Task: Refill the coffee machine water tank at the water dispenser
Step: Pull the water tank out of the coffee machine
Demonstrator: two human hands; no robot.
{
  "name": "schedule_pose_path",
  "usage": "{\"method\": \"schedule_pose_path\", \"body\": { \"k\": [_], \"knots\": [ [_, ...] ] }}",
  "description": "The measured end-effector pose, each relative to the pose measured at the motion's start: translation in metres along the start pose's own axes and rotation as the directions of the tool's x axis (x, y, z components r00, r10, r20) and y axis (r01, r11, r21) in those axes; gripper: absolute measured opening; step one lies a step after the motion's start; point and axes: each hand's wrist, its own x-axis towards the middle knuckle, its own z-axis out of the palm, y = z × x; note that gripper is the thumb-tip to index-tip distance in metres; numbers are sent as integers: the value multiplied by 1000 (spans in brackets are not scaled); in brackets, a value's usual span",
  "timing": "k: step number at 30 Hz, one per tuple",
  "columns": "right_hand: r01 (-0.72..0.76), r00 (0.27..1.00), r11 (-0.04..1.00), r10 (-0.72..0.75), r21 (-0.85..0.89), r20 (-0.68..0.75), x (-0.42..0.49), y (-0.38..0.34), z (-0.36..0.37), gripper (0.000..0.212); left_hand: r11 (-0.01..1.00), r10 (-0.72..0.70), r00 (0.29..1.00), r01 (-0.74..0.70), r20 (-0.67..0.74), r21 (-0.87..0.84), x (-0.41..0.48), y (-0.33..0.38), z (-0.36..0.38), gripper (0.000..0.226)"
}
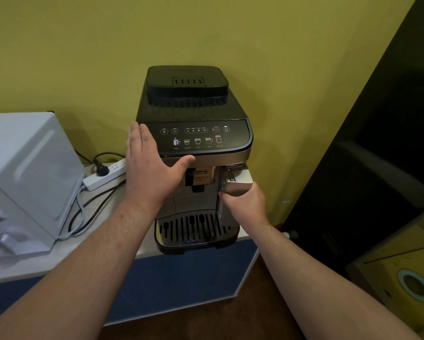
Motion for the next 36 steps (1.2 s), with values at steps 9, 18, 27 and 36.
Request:
{"method": "schedule_pose_path", "body": {
  "k": [9, 18, 27, 36],
  "knots": [
    [10, 1000, 1000, -9, -21, 8, -22, -1, -11, 47, 1000, 4, 1000, -4, 4, -9, 1, -1, -1, 112],
    [7, 1000, 1000, -7, -23, 4, -49, -1, -23, 48, 1000, 3, 1000, -3, 21, -8, -1, 1, -2, 111],
    [-3, 1000, 1000, 3, 11, -4, -69, 11, -28, 48, 1000, 2, 999, -2, 35, -15, -1, 1, -4, 111],
    [-47, 999, 994, 46, 94, 18, -107, 20, -42, 49, 1000, -13, 997, 14, 70, -3, -3, 4, -10, 111]
  ]
}}
